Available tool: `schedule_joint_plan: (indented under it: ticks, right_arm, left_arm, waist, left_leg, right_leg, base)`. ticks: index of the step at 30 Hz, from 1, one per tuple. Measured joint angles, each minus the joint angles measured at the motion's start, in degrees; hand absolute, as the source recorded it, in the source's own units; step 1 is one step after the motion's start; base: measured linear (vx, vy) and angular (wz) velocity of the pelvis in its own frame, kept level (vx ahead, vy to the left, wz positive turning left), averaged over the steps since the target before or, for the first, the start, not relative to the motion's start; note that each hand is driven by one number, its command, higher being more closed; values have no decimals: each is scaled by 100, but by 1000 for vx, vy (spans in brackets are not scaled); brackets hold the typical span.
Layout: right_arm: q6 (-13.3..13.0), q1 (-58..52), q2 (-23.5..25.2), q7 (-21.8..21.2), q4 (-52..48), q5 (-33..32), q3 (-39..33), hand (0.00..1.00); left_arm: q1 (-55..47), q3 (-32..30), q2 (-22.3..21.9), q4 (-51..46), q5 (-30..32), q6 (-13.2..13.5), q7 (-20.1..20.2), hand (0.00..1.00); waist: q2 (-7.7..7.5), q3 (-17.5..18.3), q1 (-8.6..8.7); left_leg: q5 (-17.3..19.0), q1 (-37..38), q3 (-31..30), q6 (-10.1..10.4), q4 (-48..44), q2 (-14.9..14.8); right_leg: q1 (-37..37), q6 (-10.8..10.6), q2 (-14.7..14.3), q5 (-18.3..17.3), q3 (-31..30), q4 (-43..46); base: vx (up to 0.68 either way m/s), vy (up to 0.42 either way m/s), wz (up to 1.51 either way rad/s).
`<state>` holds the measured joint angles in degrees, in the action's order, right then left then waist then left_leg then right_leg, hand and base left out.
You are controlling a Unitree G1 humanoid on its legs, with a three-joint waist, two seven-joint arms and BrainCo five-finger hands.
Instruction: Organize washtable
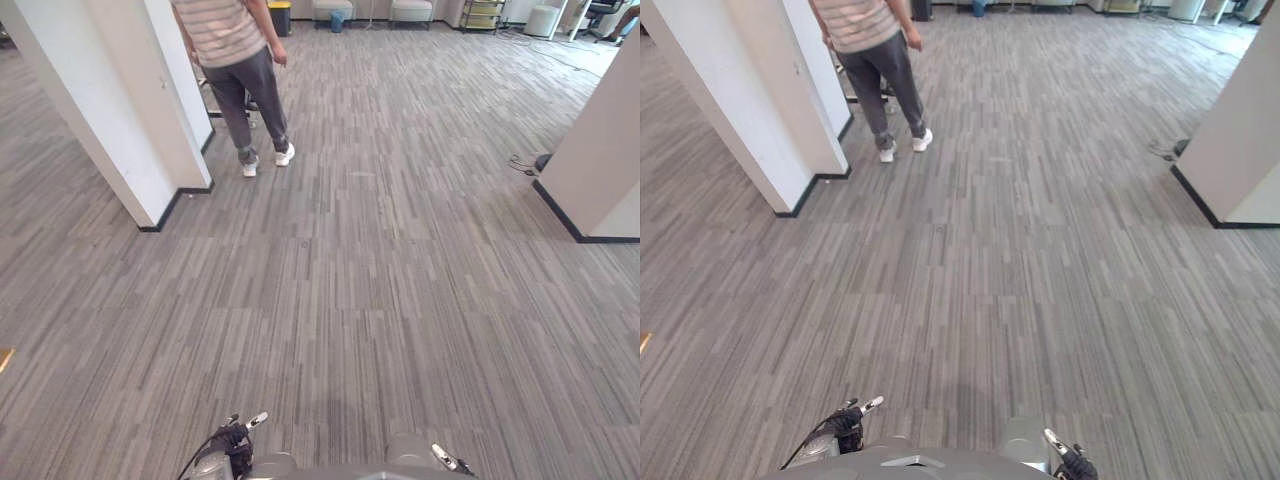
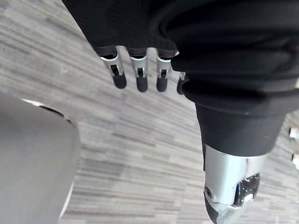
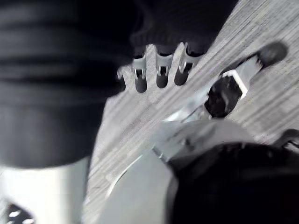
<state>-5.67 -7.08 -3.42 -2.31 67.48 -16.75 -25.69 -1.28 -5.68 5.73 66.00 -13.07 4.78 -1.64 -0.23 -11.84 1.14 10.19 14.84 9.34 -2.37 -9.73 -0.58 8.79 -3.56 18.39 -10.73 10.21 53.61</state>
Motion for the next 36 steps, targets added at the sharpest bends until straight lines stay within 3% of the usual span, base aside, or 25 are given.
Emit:
schedule_joint_plan:
  ticks: [1,2,3,4,5,6,16,18,19,22,23,24,25,26,28,29,31,32,33,34,35,36]
  right_arm:
    - [2,-17,-4,-2,-1,1,-3,0]
    - [10,-76,38,-6,0,2,-2,0]
    - [18,-152,95,-3,4,2,-11,0]
    - [63,-155,58,24,1,1,-26,0]
    - [74,-171,33,27,-10,1,12,0]
    - [118,-317,-161,-31,15,-3,304,0]
    - [139,-303,-161,-33,25,-24,275,0]
    - [144,-248,-158,-37,40,-150,225,0]
    - [167,-190,-135,-57,81,-244,104,0]
    - [281,-92,-85,-121,304,-250,-175,0]
    - [338,-198,-86,-120,322,-250,-277,0]
    - [371,-151,-98,-113,518,-247,-601,0]
    - [380,-140,-107,-110,548,-246,-779,0]
    - [364,-81,-160,-95,509,-246,-1035,0]
    - [362,26,-288,-42,506,-245,-1098,0]
    - [363,41,-321,-22,505,-245,-1097,0]
    - [358,156,-327,-13,507,-245,-1191,0]
    - [341,300,-322,-10,508,-249,-1273,0]
    - [337,343,-322,-11,505,-248,-1278,0]
    - [307,521,-331,-16,500,-248,-1334,0]
    - [239,618,-344,-22,502,-245,-1309,0]
    - [209,658,-327,-22,497,-246,-1304,0]
  left_arm:
    - [-36,-74,-28,41,8,7,8,0]
    - [-54,-148,-37,84,10,21,31,0]
    - [-55,-194,0,74,10,42,59,0]
    - [-8,-471,-158,86,17,20,63,0]
    - [-67,-605,-254,76,19,18,80,0]
    - [-108,-781,-330,147,331,37,98,0]
    - [-91,-741,-315,149,372,34,102,0]
    - [-44,-593,-283,156,514,21,102,0]
    - [9,-481,-240,191,643,11,105,0]
    - [125,-465,-68,371,810,-66,89,0]
    - [10,-569,-62,364,786,-61,82,0]
    - [72,-813,-48,293,627,-61,90,0]
    - [77,-924,-87,175,522,-56,92,0]
    - [47,-984,-141,24,425,-12,102,0]
    - [67,-831,-121,-63,414,35,110,0]
    - [67,-764,-103,-83,395,52,115,0]
    - [47,-793,-74,-86,256,143,132,0]
    - [10,-796,-43,-78,217,172,132,0]
    - [-7,-807,-34,-75,218,172,133,0]
    - [-162,-975,-47,-56,222,170,134,0]
    - [-285,-1059,-77,38,219,160,131,0]
    - [-314,-1120,-81,140,219,146,135,0]
  waist:
    - [27,26,10]
    - [-46,43,21]
    - [-222,101,-5]
    - [-85,113,-28]
    - [14,203,-31]
    - [68,462,-160]
    - [80,568,-152]
    - [99,566,-104]
    - [153,570,-73]
    - [75,558,32]
    - [73,594,51]
    - [-2,505,77]
    - [17,492,49]
    - [37,349,-56]
    - [152,240,-21]
    - [159,235,-16]
    - [138,236,-49]
    - [144,230,-78]
    - [144,230,-90]
    - [152,232,-112]
    - [171,243,-208]
    - [168,244,-237]
  left_leg:
    - [10,119,-15,16,43,-68]
    - [109,218,-42,180,41,-100]
    - [233,256,-72,383,56,-50]
    - [388,332,-132,582,85,-289]
    - [352,318,-109,626,102,-363]
    - [352,346,-76,815,468,-589]
    - [404,99,-42,842,496,-602]
    - [442,-73,-21,821,504,-658]
    - [504,-193,1,839,469,-725]
    - [876,-374,104,938,-33,-1037]
    - [1023,-411,144,985,-665,-1196]
    - [976,-1124,123,580,-2393,-1414]
    - [645,-1572,38,95,-3263,-1535]
    - [-145,-2346,-447,102,-4861,-1655]
    - [113,-3061,-672,389,-5519,-1429]
    - [173,-3236,-658,428,-5403,-1340]
    - [168,-3606,-368,464,-4099,-1120]
    - [103,-3690,-247,562,-2948,-1067]
    - [46,-3697,-245,623,-2567,-1049]
    - [-276,-3635,-419,824,-857,-989]
    - [-424,-3603,-758,973,-104,-966]
    - [-457,-3681,-845,950,-183,-958]
  right_leg:
    - [-61,-81,-67,24,124,-1063]
    - [-190,-237,-210,357,161,-2617]
    - [-189,-237,-206,1197,108,-3454]
    - [-153,-208,-397,1316,130,-3302]
    - [-183,-187,-480,1236,138,-3362]
    - [-1282,-174,-998,2208,485,-5705]
    - [-987,-167,-1001,2199,481,-5668]
    - [-598,-134,-997,1963,456,-5219]
    - [-226,-53,-999,1690,427,-4687]
    - [601,308,-1062,560,353,-2681]
    - [572,290,-1189,-1,353,-2299]
    - [477,274,-1225,-408,335,-2143]
    - [398,315,-1277,-479,330,-2151]
    - [39,472,-1388,-550,288,-2323]
    - [-371,511,-1402,-661,303,-2556]
    - [-516,479,-1400,-668,306,-2694]
    - [-1010,318,-1400,-604,295,-3261]
    - [-1221,256,-1408,-636,248,-3481]
    - [-1273,233,-1411,-650,222,-3532]
    - [-1453,114,-1433,-719,77,-3785]
    - [-1592,-21,-1445,-867,-109,-3897]
    - [-1670,-109,-1412,-997,-183,-3896]
  base:
    - [-195,-3,35]
    - [-186,-35,47]
    - [-30,-149,51]
    - [131,-180,27]
    - [176,-145,14]
    - [71,-42,1]
    - [4,-5,-2]
    - [38,-43,-7]
    - [87,-99,-14]
    - [191,-168,-10]
    - [321,-243,4]
    - [319,-231,-4]
    - [313,-222,-28]
    - [328,-164,-36]
    - [356,-136,-17]
    - [392,-119,2]
    - [432,-69,-9]
    - [440,-23,-21]
    - [498,21,-41]
    - [357,69,-64]
    - [394,121,-74]
    - [468,229,-72]
